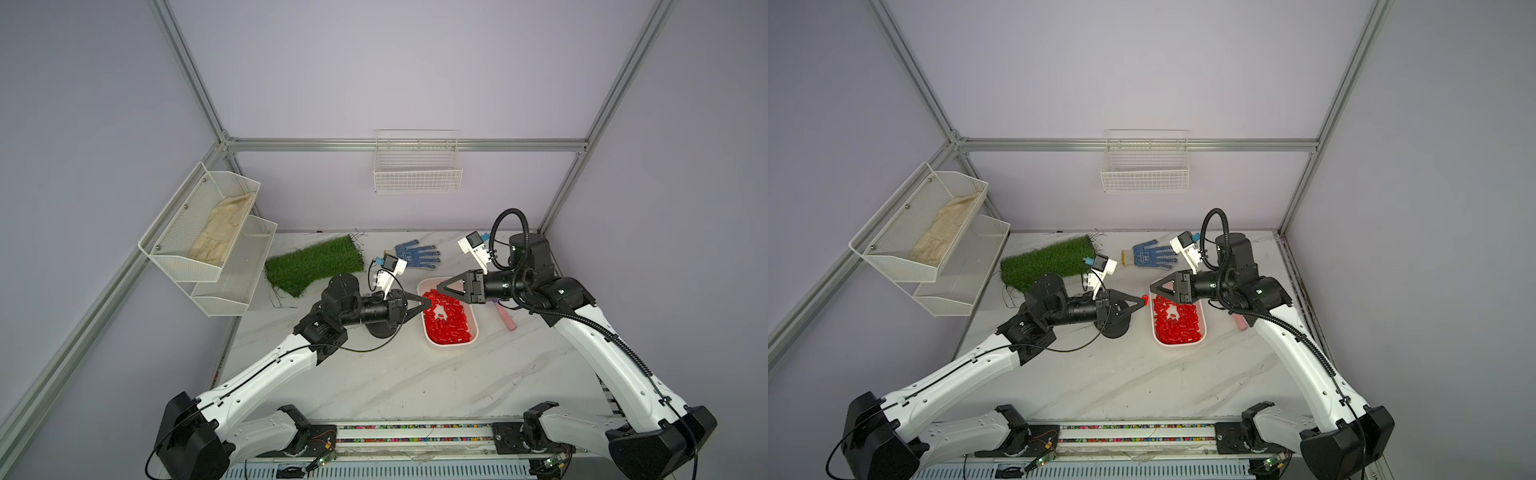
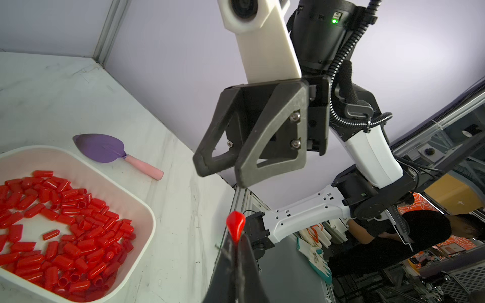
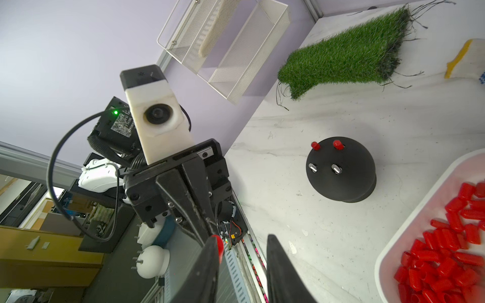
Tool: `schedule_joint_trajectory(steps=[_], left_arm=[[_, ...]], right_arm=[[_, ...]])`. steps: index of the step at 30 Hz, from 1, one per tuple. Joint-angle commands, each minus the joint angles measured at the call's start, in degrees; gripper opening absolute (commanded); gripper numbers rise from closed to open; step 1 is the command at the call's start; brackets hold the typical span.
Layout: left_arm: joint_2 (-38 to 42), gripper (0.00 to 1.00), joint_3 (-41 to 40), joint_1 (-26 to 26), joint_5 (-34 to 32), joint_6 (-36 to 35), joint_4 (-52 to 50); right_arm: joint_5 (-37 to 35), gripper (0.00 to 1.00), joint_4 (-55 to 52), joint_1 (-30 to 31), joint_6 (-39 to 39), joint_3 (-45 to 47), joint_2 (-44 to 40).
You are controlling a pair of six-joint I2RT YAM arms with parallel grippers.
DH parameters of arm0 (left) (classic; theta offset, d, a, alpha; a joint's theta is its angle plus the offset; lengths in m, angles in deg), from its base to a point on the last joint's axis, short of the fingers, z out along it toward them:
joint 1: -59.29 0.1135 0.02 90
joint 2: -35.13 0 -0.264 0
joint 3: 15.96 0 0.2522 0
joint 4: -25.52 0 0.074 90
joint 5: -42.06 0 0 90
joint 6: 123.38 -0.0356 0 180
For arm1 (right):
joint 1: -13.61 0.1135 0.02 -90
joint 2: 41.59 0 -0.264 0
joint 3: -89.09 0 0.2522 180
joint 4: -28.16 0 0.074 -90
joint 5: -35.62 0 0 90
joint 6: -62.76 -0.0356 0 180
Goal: Cover the protruding screws with screw protection sleeves
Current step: Pick up the screw protection sleeve from the storage box.
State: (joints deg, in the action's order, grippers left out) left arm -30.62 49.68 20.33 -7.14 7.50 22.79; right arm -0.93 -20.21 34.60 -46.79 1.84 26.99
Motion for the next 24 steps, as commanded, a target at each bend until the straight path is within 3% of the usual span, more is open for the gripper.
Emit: schedule_joint_trajectory(steps=[1, 6, 13, 24], left_arm=[[0.3, 0.0, 3.9, 0.4, 2.5, -0.8, 0.9], [-0.1, 0.0, 3.9, 0.4, 2.8, -0.7, 0.9], [-0.4, 0.0, 3.8, 0.4, 3.0, -0.3, 1.7], [-0.3, 0.0, 3.5, 0.4, 2.6, -0.2, 1.8]], right_arm=[[3.4, 0.33, -0.6, 0.2, 1.9, -0.2, -0.6], [7.0, 0.3, 2.1, 0.4, 0.6, 1.0, -1.0], [6.9, 0.35, 1.4, 1.9, 1.3, 0.9, -1.3], [7.0, 0.24, 2.8, 4.3, 0.7, 1.0, -0.9]])
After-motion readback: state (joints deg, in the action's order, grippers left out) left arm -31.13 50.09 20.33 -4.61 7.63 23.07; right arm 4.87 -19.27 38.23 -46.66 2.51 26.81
